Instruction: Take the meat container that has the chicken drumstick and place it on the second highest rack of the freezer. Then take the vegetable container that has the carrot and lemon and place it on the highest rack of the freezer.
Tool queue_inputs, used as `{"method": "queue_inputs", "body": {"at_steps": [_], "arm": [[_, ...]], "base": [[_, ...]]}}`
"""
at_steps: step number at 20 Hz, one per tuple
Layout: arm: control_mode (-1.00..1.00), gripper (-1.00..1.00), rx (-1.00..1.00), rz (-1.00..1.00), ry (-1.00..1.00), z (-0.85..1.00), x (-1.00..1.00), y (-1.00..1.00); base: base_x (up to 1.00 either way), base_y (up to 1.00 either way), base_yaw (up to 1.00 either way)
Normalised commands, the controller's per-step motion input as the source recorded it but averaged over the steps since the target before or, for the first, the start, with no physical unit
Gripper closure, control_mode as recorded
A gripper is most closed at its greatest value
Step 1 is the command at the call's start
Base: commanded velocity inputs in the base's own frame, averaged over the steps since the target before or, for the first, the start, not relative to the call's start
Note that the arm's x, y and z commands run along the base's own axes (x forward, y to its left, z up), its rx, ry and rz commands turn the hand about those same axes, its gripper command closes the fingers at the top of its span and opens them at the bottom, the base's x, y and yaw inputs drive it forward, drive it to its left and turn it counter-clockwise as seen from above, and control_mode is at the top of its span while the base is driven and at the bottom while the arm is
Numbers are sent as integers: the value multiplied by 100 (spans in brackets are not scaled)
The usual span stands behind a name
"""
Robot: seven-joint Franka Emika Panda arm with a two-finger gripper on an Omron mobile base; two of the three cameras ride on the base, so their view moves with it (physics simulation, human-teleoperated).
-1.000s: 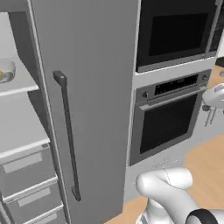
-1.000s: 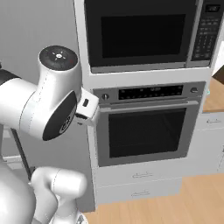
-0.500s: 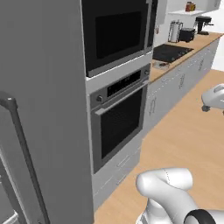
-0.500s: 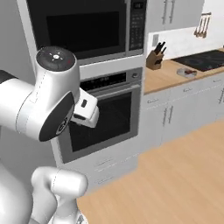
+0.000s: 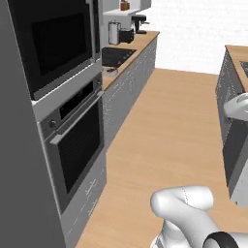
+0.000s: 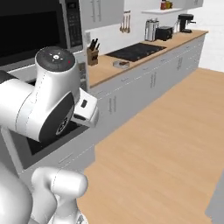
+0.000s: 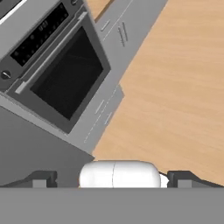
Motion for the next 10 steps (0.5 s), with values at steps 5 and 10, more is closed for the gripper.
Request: {"method": "queue_inputs", "body": {"at_steps": [5,10], "arm": [[100,-100,0,0,0,0,0,0],[100,-100,0,0,0,0,0,0]], "base": [[21,-22,-45],[99,-1,-26]]}}
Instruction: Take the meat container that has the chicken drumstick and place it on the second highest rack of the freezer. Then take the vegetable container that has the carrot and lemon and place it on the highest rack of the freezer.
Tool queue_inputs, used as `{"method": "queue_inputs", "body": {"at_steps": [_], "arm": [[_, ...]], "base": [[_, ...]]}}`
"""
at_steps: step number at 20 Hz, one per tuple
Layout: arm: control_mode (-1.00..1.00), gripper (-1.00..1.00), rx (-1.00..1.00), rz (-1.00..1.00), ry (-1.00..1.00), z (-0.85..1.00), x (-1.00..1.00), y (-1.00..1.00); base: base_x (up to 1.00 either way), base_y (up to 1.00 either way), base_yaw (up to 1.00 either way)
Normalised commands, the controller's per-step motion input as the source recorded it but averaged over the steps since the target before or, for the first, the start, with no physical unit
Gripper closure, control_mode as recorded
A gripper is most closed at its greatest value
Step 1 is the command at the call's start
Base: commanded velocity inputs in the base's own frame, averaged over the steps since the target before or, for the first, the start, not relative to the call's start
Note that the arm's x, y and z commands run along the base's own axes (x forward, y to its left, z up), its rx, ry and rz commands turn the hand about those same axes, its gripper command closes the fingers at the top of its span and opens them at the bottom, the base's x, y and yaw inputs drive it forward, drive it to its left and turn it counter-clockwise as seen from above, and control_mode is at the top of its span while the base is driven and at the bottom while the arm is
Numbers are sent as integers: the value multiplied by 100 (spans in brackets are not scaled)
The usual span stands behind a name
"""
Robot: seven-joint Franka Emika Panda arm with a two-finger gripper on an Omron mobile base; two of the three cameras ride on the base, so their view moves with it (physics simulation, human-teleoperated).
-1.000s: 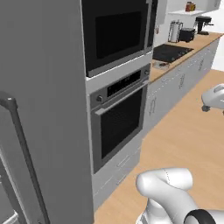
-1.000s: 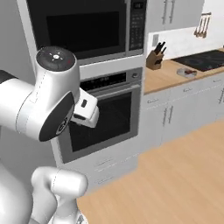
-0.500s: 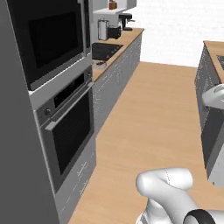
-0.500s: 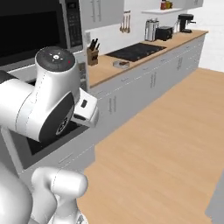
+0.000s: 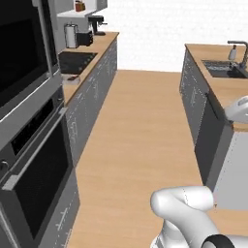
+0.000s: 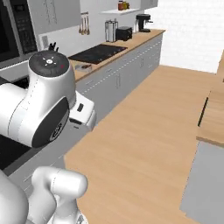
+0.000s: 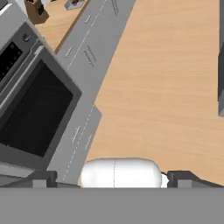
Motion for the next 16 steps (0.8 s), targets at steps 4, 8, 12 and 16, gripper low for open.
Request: {"method": "queue_inputs", "body": {"at_steps": [4,8,12,16], "arm": [[100,-100,0,0,0,0,0,0],[100,-100,0,0,0,0,0,0],[100,-100,0,0,0,0,0,0],[100,-100,0,0,0,0,0,0]], "base": [[100,0,-22],[100,37,-24],[98,77,-21],[93,61,-25]]}}
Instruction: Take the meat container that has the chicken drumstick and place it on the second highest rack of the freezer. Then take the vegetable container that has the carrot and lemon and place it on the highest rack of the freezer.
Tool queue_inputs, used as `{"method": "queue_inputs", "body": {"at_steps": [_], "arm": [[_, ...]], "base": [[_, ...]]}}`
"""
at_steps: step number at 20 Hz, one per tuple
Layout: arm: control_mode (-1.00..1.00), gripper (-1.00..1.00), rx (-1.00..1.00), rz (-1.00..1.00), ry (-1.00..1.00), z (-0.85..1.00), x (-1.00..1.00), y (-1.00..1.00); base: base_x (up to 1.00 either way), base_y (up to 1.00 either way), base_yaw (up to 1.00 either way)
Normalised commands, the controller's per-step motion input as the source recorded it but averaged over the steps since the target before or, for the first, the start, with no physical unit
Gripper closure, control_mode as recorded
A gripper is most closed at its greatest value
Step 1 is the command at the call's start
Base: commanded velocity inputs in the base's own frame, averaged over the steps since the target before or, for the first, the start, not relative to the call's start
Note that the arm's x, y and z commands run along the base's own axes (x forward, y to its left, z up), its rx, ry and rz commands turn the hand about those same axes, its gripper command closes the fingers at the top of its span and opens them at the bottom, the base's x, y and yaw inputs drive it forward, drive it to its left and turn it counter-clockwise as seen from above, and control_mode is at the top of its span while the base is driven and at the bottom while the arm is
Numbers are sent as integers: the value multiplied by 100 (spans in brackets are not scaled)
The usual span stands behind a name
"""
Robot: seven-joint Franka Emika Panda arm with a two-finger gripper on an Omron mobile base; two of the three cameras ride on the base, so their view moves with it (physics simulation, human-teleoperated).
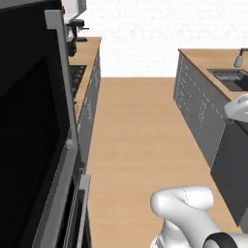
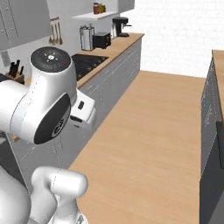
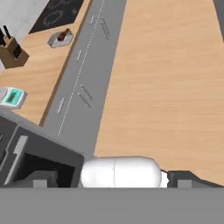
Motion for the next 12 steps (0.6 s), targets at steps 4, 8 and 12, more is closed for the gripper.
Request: {"method": "queue_inputs", "body": {"at_steps": [4,8,12], "arm": [[100,-100,0,0,0,0,0,0],[100,-100,0,0,0,0,0,0],[100,-100,0,0,0,0,0,0]], "base": [[73,3,-23],[84,-1,-15],[100,4,-13]]}}
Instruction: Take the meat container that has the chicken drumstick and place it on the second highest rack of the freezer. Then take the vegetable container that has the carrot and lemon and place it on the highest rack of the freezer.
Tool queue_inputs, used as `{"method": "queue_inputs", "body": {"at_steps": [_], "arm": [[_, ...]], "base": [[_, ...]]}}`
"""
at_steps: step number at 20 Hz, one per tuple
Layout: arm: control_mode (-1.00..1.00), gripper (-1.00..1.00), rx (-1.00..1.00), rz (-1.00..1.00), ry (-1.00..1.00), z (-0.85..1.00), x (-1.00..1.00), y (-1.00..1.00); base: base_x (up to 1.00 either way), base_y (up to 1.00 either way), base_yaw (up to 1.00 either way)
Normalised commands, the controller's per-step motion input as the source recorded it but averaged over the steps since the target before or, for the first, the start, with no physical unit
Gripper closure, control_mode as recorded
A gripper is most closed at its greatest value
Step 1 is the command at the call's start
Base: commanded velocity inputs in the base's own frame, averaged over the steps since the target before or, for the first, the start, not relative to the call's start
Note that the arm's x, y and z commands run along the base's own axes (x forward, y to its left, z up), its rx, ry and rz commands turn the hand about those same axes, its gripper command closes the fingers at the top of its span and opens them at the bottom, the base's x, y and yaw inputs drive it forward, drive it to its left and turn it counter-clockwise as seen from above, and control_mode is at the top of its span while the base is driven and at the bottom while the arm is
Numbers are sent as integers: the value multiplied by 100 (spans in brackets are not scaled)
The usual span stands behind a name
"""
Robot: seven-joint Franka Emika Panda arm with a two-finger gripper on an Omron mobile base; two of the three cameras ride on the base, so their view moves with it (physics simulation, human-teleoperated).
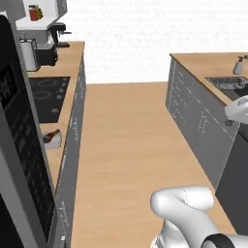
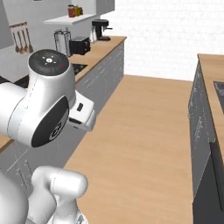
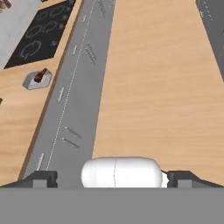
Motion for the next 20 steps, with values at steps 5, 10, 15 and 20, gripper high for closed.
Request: {"method": "queue_inputs", "body": {"at_steps": [5,10,15,20], "arm": [[100,-100,0,0,0,0,0,0],[100,-100,0,0,0,0,0,0],[100,-100,0,0,0,0,0,0],[100,-100,0,0,0,0,0,0]], "base": [[100,4,-6],[100,0,-3],[96,0,-1],[90,0,0]]}}
